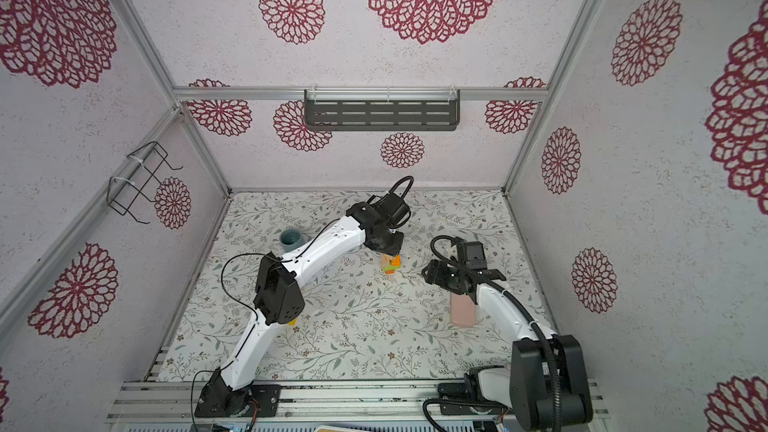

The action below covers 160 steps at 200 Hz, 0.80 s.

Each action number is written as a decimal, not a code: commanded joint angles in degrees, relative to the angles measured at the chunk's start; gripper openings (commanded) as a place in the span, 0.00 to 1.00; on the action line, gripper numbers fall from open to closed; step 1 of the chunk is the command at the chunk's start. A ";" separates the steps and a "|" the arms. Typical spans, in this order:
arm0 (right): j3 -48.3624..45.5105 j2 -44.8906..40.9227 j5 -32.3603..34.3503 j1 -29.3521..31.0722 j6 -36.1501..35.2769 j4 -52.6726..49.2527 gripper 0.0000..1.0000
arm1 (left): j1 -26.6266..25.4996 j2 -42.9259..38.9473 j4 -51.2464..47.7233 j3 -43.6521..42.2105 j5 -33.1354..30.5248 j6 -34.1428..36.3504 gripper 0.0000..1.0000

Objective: Build the wood block tower
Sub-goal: 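Lower the pine cube onto the stack top and open the left gripper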

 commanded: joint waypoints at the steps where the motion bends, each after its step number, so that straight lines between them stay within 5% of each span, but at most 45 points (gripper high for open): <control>1: 0.24 -1.03 -0.70 -0.32 -0.82 0.06 0.74 | 0.36 1.61 0.84 -0.53 0.03 -0.06 0.35; 160: 0.34 -0.22 -0.98 -0.41 -1.04 0.22 0.74 | 1.68 2.34 1.57 -0.89 0.80 -0.35 0.36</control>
